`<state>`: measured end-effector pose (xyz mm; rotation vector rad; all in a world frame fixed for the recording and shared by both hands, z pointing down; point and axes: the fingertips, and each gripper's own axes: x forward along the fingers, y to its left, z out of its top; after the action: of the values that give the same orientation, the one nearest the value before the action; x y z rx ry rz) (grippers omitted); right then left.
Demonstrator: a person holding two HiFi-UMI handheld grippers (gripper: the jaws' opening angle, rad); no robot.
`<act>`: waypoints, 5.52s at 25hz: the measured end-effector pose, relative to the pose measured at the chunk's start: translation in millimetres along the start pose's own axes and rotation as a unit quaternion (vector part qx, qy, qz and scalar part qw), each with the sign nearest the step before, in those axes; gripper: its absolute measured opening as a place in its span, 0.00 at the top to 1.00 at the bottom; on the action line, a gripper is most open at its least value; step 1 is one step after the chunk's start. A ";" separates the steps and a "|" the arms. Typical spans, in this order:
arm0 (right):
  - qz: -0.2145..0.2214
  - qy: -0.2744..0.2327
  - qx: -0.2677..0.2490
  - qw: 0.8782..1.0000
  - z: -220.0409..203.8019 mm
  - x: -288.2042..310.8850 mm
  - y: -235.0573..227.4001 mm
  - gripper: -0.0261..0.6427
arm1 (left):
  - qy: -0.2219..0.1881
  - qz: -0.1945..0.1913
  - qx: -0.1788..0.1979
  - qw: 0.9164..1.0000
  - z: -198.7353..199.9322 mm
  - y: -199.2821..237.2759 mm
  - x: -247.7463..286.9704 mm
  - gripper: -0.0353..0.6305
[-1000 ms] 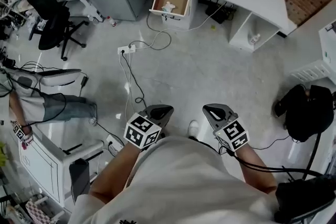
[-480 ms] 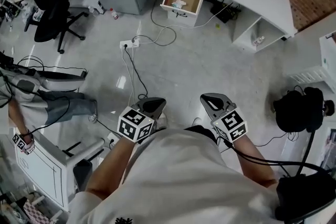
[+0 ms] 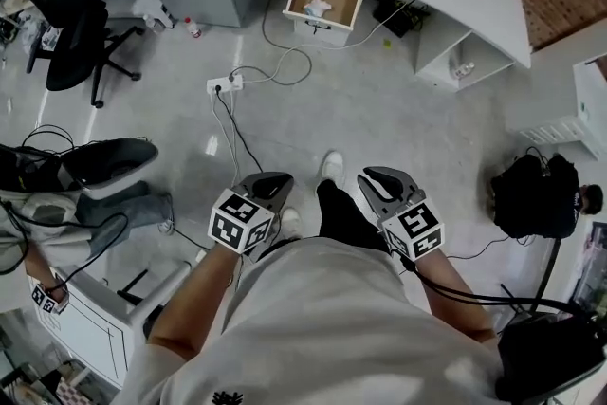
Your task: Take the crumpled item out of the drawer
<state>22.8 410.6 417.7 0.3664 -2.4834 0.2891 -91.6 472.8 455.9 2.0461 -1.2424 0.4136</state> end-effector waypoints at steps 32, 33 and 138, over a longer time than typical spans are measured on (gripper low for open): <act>-0.089 -0.010 0.101 0.991 97.3 110.3 -444.5 0.78 | 0.073 0.051 0.039 0.995 341.0 288.7 373.7 0.77; -0.100 -0.010 0.111 0.989 101.5 114.4 -454.5 0.78 | 0.079 0.054 0.043 0.994 346.4 305.5 386.1 0.76; -0.140 -0.040 0.140 0.979 68.4 41.8 -429.4 0.91 | 0.049 0.067 0.076 0.994 364.7 246.2 366.2 0.88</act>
<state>93.1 -20.0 440.3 0.8503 -2.4301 0.5175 -156.1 -93.3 510.9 2.0459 -1.3272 0.6828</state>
